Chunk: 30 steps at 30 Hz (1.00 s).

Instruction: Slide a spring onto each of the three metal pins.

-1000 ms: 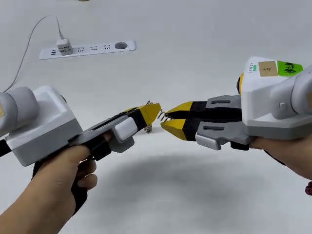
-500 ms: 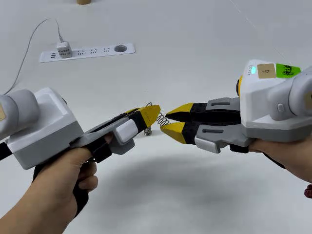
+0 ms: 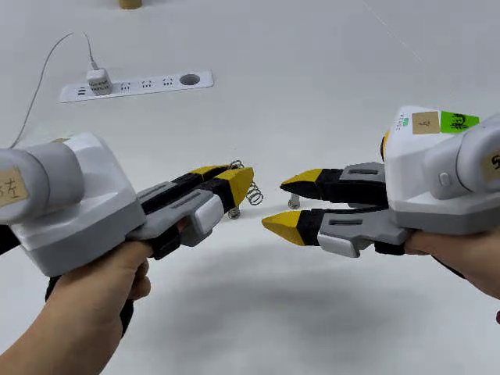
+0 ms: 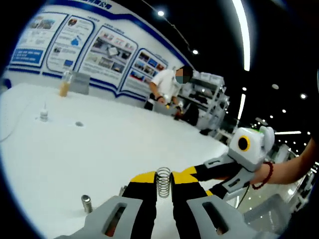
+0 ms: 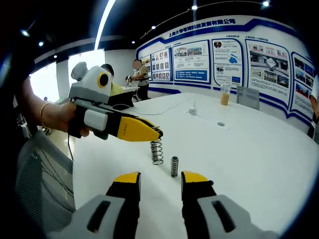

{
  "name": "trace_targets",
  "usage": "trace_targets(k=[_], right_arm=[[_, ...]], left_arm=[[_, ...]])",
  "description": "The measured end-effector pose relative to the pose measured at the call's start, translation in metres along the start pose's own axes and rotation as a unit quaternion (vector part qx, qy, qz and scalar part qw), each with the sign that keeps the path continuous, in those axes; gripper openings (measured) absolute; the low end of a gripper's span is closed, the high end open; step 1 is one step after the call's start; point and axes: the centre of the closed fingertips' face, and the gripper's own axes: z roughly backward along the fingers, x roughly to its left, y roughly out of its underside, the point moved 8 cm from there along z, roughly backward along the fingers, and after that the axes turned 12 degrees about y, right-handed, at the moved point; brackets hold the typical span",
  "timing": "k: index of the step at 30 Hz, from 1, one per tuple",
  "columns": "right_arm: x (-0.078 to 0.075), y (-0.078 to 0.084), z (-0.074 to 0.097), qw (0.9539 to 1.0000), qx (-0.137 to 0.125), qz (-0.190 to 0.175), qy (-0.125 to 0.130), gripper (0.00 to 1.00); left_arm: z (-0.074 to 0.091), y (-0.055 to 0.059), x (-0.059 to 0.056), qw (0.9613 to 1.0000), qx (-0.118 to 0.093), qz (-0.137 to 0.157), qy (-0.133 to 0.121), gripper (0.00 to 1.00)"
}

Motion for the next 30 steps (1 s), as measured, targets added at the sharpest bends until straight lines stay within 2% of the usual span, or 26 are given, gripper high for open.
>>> trace_targets(k=[2, 6, 8, 10, 18, 30], right_arm=[[-0.002, 0.002, 0.001, 0.9999, 0.008, -0.001, 0.008, 0.35], [-0.003, 0.008, 0.005, 0.9996, 0.017, -0.012, 0.016, 0.39], [-0.004, 0.01, 0.007, 0.9995, 0.02, -0.013, 0.021, 0.4], [-0.005, 0.013, 0.009, 0.9993, 0.024, -0.015, 0.026, 0.41], [-0.009, 0.021, 0.017, 0.9981, 0.032, -0.032, 0.042, 0.44], [-0.015, 0.033, 0.024, 0.9954, 0.038, -0.058, 0.067, 0.49]], left_arm=[[-0.002, 0.0, -0.001, 0.9999, 0.001, -0.013, 0.001, 0.1], [-0.007, -0.002, 0.0, 0.9974, 0.017, -0.07, -0.004, 0.1], [-0.01, -0.002, -0.002, 0.9966, 0.02, -0.08, -0.002, 0.1], [-0.012, -0.003, -0.002, 0.9937, 0.029, -0.108, -0.003, 0.1], [-0.026, -0.002, -0.003, 0.9842, 0.047, -0.171, 0.004, 0.1], [-0.047, 0.002, 0.0, 0.9746, 0.048, -0.219, 0.01, 0.1]])
